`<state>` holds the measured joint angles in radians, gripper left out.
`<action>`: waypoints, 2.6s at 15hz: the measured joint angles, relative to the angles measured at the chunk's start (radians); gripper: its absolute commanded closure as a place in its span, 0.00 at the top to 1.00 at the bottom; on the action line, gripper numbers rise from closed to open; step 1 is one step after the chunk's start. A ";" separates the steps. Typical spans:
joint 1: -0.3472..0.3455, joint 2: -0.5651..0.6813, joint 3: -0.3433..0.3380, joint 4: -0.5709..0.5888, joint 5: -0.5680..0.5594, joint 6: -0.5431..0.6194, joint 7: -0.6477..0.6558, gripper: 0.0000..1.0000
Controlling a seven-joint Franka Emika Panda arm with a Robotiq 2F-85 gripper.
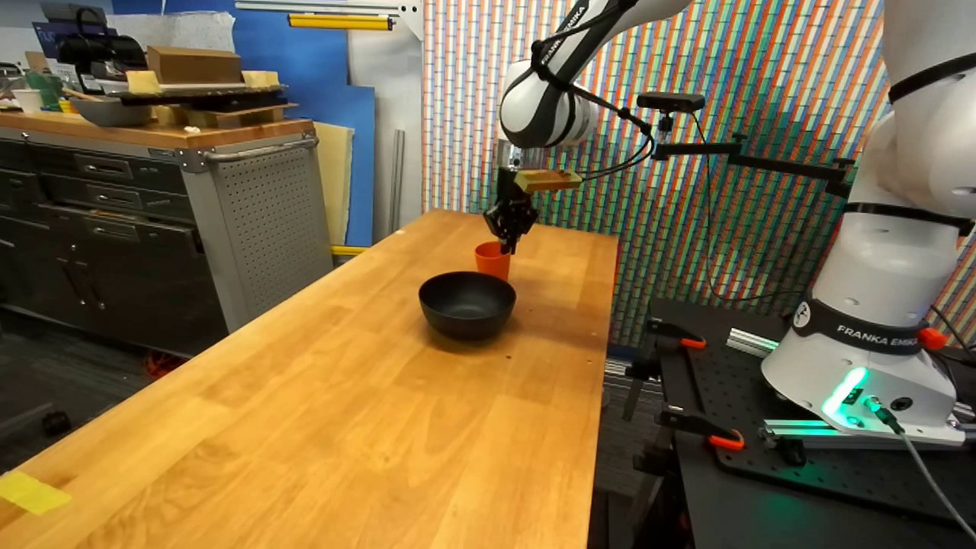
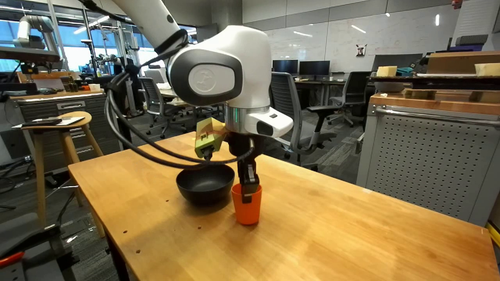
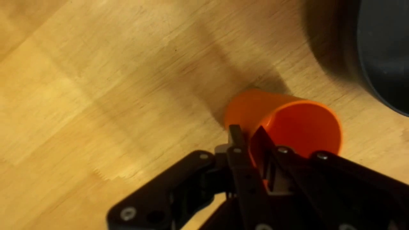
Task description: Put the cup in the bowl
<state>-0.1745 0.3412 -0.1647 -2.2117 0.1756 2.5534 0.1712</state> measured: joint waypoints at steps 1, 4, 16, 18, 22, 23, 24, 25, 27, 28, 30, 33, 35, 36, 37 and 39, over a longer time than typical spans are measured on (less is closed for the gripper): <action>0.003 -0.034 0.003 -0.008 0.000 -0.011 -0.002 0.12; 0.020 -0.139 0.013 -0.037 0.000 -0.033 -0.003 0.08; 0.021 -0.248 0.016 -0.083 -0.008 -0.121 -0.002 0.32; 0.021 -0.252 0.010 -0.084 -0.035 -0.127 0.016 0.43; 0.019 -0.208 -0.019 -0.085 -0.133 -0.085 0.117 0.72; 0.019 -0.188 -0.026 -0.084 -0.142 -0.077 0.132 0.81; 0.019 -0.167 -0.030 -0.080 -0.146 -0.074 0.142 0.88; 0.019 -0.145 -0.032 -0.075 -0.146 -0.073 0.150 0.96; 0.019 -0.103 -0.032 -0.064 -0.146 -0.073 0.161 0.76; 0.019 -0.084 -0.032 -0.059 -0.145 -0.073 0.162 0.66; 0.019 -0.047 -0.031 -0.047 -0.142 -0.070 0.162 0.59; 0.019 -0.008 -0.025 -0.031 -0.122 -0.044 0.159 0.34; 0.019 0.011 -0.021 -0.018 -0.101 -0.027 0.154 0.19; 0.019 0.020 -0.019 -0.011 -0.090 -0.020 0.150 0.12; 0.019 0.029 -0.018 -0.004 -0.078 -0.016 0.144 0.04; 0.019 0.043 -0.016 0.013 -0.062 -0.014 0.135 0.02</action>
<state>-0.1550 0.3842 -0.1811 -2.1992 0.1133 2.5389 0.3058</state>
